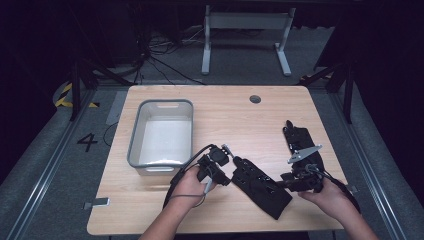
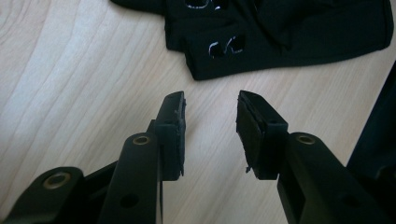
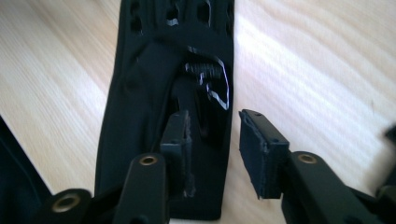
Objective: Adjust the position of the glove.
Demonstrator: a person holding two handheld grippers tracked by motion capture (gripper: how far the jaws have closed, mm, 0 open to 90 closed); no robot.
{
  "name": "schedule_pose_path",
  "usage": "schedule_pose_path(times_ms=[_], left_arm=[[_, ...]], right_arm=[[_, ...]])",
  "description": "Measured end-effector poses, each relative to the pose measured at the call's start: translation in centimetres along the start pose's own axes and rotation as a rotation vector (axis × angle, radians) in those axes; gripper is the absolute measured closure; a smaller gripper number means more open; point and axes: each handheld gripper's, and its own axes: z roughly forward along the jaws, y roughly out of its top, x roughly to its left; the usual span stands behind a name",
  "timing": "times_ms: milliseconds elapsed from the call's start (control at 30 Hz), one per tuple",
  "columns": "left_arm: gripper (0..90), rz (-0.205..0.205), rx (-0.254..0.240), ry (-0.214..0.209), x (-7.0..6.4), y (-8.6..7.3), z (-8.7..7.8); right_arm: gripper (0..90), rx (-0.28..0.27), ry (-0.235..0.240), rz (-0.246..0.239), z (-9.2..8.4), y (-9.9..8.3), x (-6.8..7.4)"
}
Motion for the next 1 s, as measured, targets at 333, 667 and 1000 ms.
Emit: schedule_pose_path(times_ms=[333,667,1000], left_arm=[[62.9,-0.028,0.026,-0.032,0.9,1.2,1.3],[62.6,-0.017,0.042,-0.03,0.6,1.5,2.0],[61.6,-0.012,0.056,-0.02,0.1,2.0,3.0]], right_arm=[[64.7,0.121,0.013,0.103,0.6,-2.2,-0.5],[62.1,0.192,-0.01,0.099,1.5,-2.4,-0.2],[76.8,0.209,-0.052,0.052,2.2,-2.2,0.7]])
